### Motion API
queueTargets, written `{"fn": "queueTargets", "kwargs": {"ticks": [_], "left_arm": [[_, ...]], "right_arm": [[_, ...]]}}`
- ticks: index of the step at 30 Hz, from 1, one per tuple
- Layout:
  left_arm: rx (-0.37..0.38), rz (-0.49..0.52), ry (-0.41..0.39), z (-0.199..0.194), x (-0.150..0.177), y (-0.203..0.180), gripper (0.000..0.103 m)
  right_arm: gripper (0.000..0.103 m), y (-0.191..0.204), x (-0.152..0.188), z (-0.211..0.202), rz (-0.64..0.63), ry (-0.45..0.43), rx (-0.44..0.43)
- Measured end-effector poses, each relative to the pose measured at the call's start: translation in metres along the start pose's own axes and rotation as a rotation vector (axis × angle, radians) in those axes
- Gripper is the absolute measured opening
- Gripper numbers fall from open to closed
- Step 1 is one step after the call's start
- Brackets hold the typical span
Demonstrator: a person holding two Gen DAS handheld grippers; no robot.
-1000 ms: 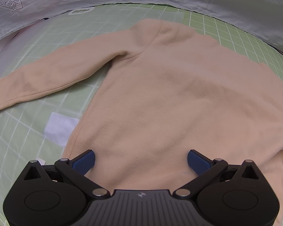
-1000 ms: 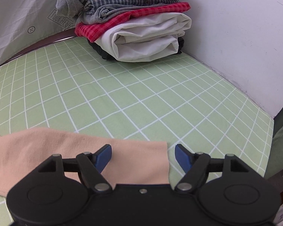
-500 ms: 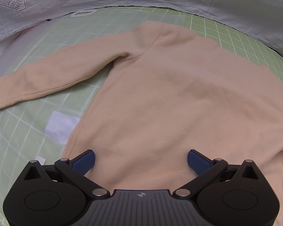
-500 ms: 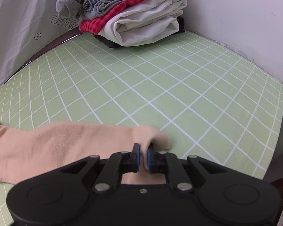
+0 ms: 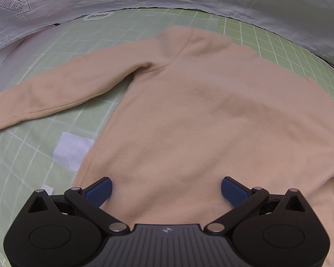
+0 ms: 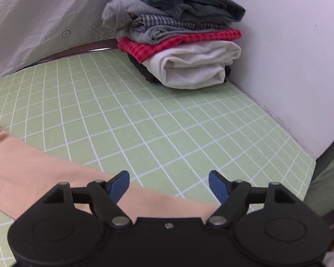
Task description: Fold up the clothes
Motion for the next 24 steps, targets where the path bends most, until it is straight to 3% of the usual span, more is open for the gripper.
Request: {"fn": "queueTargets", "kwargs": {"ticks": [5,10,14,20,22,24], "left_arm": [[0.006,0.011,0.005,0.0,-0.001,0.0,0.103],[0.013,0.018,0.029,0.001,-0.005,0.0,0.103],[-0.003,-0.02,0.026,0.004,-0.013,0.007,0.103],[-0.046,-0.096,0.019,0.013,-0.032,0.023,0.103],[-0.045,-0.094,0.017,0.016,-0.039,0.023,0.103],[-0.046,-0.098,0.019,0.019,-0.045,0.022,0.103]], "right_arm": [[0.078,0.081,-0.032,0.014,-0.133,-0.025,-0.21],[0.068,0.181,-0.049,0.029,-0.268,-0.017,-0.432],[0.066,0.255,-0.068,0.036,-0.299,-0.004,-0.589],[0.064,0.327,-0.085,0.054,-0.366,0.032,-0.755],[0.065,0.342,-0.084,0.055,-0.408,0.03,-0.787],[0.059,0.351,-0.084,0.053,-0.463,0.002,-0.805]]}}
Point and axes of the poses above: each gripper's, at about its wrist camera, not at the fingertips, and z roughly the way its jaws point, y to its left, x to its underside, the point moved 10 cm from there along z, roughly the way its jaws point, and after that the axes turned 1 degree about x, right-handed, at the moved point
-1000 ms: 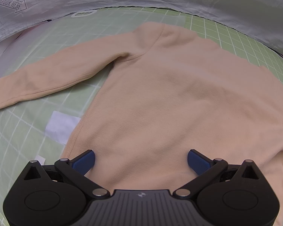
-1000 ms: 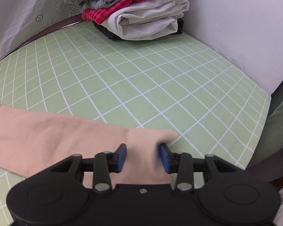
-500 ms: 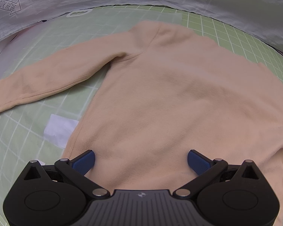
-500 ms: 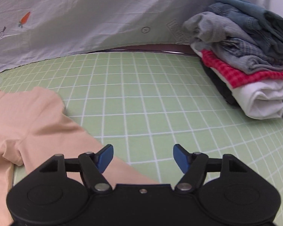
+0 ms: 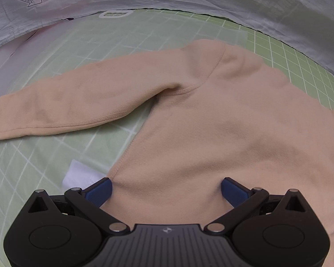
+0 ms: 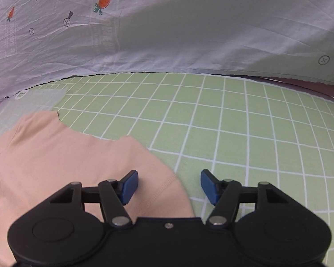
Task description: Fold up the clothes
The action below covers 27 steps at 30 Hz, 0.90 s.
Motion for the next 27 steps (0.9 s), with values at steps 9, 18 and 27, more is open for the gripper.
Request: {"fn": "queueTargets", "kwargs": {"ticks": [9,18,27], "left_arm": [[0.019,0.011,-0.007,0.006,-0.011,-0.004,0.103],[0.012,-0.005,-0.035,0.008,-0.014,-0.006,0.103],[0.016,-0.009,-0.034,0.009,-0.014,-0.006,0.103]], "right_arm": [[0.008,0.016,-0.016,0.013,-0.187,-0.024,-0.086],[0.011,0.014,-0.05,0.051,-0.132,-0.095,-0.056],[0.08,-0.023,-0.032,0.006,0.07,-0.07,0.117]]}}
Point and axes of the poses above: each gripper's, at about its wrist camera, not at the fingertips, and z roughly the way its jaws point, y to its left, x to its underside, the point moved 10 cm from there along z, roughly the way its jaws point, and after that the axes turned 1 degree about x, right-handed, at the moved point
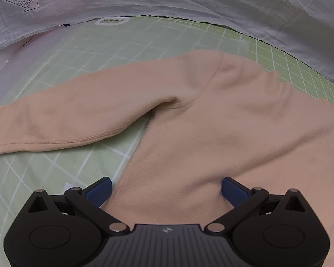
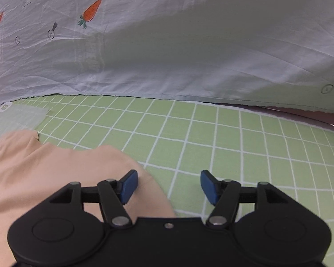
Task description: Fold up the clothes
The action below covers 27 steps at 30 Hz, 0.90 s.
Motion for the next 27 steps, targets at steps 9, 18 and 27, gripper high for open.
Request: {"fn": "queueTargets", "kwargs": {"ticks": [9,18,27], "left_arm": [[0.073,-0.039,-0.05,-0.043,0.022,0.007,0.103],[0.036,-0.079,-0.104,-0.09,0.069,0.078,0.103],[-0.028,-0.157,-0.097,-0.074,0.075,0.207,0.103]], "right_arm": [[0.102,0.017,0.09,-0.113,0.113,0.019,0.082],[0.102,0.095,0.161,-0.161,-0.031,0.094,0.058],[0.102,0.167,0.185,-0.17,0.003,0.152,0.106]]}}
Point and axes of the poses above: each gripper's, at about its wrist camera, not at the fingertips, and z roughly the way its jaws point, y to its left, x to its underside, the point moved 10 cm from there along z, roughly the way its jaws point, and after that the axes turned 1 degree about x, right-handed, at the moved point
